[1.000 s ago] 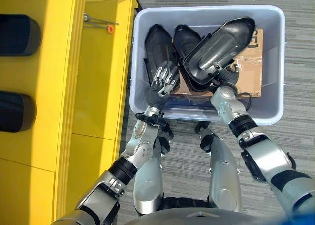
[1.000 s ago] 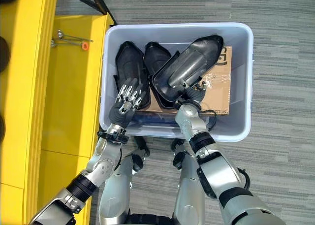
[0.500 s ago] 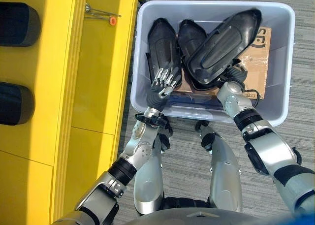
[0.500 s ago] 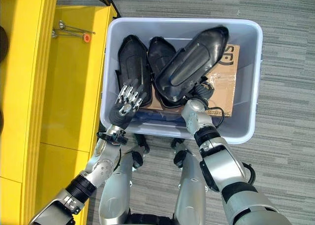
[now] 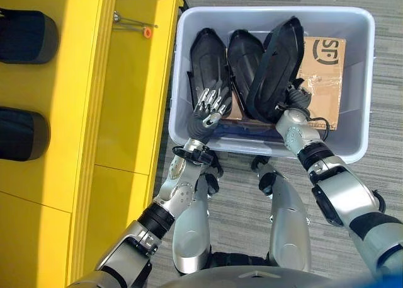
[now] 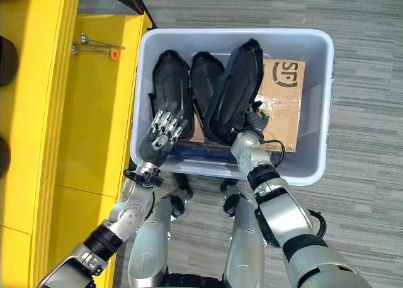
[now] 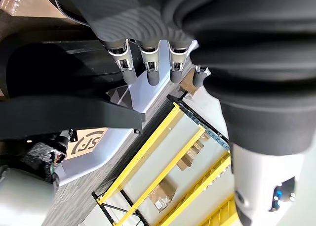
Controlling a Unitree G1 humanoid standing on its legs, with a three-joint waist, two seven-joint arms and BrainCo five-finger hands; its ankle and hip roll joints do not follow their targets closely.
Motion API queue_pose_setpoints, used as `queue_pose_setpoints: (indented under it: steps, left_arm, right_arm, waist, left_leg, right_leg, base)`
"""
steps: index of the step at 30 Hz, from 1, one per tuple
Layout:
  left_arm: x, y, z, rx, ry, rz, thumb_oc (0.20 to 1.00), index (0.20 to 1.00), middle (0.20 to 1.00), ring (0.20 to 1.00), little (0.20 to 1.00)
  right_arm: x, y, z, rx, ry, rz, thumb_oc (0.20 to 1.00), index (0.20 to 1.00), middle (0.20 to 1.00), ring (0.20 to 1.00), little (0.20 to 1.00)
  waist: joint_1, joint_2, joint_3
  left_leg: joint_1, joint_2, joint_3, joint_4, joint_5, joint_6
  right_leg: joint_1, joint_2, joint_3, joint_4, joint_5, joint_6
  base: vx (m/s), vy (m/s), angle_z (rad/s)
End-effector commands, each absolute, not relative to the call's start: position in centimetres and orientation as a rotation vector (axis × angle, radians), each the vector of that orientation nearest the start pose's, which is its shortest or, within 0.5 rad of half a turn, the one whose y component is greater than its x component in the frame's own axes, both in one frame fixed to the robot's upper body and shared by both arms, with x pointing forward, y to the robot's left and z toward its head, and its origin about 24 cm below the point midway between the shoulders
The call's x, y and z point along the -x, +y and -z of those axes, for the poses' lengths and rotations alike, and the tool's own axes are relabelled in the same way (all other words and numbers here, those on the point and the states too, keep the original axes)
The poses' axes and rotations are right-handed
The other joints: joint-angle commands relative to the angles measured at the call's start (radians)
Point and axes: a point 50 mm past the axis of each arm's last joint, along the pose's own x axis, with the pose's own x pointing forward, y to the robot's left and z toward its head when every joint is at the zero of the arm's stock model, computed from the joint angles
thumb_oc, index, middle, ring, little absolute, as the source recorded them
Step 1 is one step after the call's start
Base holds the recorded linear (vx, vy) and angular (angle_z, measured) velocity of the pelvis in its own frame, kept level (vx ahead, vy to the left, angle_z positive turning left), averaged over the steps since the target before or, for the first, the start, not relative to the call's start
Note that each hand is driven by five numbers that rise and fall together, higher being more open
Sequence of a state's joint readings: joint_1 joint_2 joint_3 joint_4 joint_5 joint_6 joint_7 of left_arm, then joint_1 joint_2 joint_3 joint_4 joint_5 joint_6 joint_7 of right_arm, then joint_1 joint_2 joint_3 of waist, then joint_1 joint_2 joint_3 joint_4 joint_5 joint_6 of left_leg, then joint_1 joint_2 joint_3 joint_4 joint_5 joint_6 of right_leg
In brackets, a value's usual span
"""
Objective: Move parts from the plastic box to the shelf.
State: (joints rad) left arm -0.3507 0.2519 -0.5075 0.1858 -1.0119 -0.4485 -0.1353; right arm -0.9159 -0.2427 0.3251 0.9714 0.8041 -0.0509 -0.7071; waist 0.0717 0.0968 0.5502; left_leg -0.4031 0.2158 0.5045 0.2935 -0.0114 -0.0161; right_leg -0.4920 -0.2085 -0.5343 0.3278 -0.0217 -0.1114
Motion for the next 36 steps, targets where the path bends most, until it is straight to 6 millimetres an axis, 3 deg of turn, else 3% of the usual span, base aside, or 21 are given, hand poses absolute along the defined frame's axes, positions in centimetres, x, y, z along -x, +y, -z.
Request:
queue_pose_setpoints:
  steps: [1,12,19,28,32,36]
  left_arm:
    - [-28.0,8.4,-11.7,0.695,-0.419,0.561,1.000,1.000,1.000,1.000,1.000]
    - [-28.1,10.2,-11.1,0.658,-0.415,0.543,1.000,1.000,1.000,1.000,1.000]
    - [-27.3,10.7,-9.4,0.630,-0.363,0.546,1.000,1.000,1.000,1.000,1.000]
    - [-26.6,10.8,-7.4,0.558,-0.300,0.524,1.000,1.000,1.000,1.000,1.000]
    - [-26.2,11.1,-6.0,0.497,-0.216,0.510,1.000,1.000,1.000,1.000,1.000]
    - [-26.0,11.7,-4.8,0.465,-0.115,0.441,1.000,1.000,1.000,1.000,1.000]
  right_arm:
    - [-38.7,-14.5,-9.1,-0.221,0.173,0.486,0.200,0.200,0.200,0.200,0.200]
    - [-38.5,-16.1,-11.4,-0.239,-0.021,0.379,0.200,0.200,0.200,0.200,0.200]
    - [-36.7,-15.4,-11.8,-0.157,-0.115,0.257,0.200,0.200,0.200,0.200,0.200]
    - [-35.0,-13.8,-11.3,-0.126,-0.148,0.106,0.200,0.200,0.200,0.200,0.200]
    - [-34.3,-12.8,-11.8,0.116,-0.252,0.012,0.200,0.200,0.200,0.200,0.200]
    - [-33.4,-12.8,-12.2,0.310,-0.306,0.030,0.200,0.200,0.200,0.200,0.200]
  waist:
    - [0.015,0.019,-0.030]
    - [-0.027,-0.010,-0.030]
    - [-0.061,-0.036,-0.076]
    - [-0.081,-0.057,-0.142]
    - [-0.082,-0.063,-0.180]
    - [-0.084,-0.069,-0.220]
  left_leg:
    - [0.036,0.006,0.015,-0.098,0.069,-0.067]
    - [0.256,-0.017,0.014,-0.202,0.080,-0.076]
    - [0.369,-0.021,0.036,-0.269,0.091,-0.090]
    - [0.438,-0.028,0.058,-0.293,0.087,-0.089]
    - [0.464,-0.031,0.065,-0.293,0.083,-0.087]
    - [0.485,-0.033,0.067,-0.290,0.074,-0.083]
  right_leg:
    - [0.024,-0.060,0.081,0.053,-0.006,0.155]
    - [0.231,-0.011,0.107,-0.074,0.001,0.165]
    - [0.352,0.011,0.117,-0.211,0.052,0.186]
    - [0.428,0.023,0.115,-0.271,0.069,0.190]
    - [0.460,0.024,0.111,-0.290,0.071,0.190]
    - [0.489,0.028,0.104,-0.306,0.070,0.189]
  base:
    - [-0.02,-0.015,-0.03]
    - [0.01,-0.014,-0.09]
    - [0.04,-0.001,-0.12]
    - [0.03,-0.013,-0.05]
    - [0.04,0.001,0.01]
    - [0.06,-0.003,-0.02]
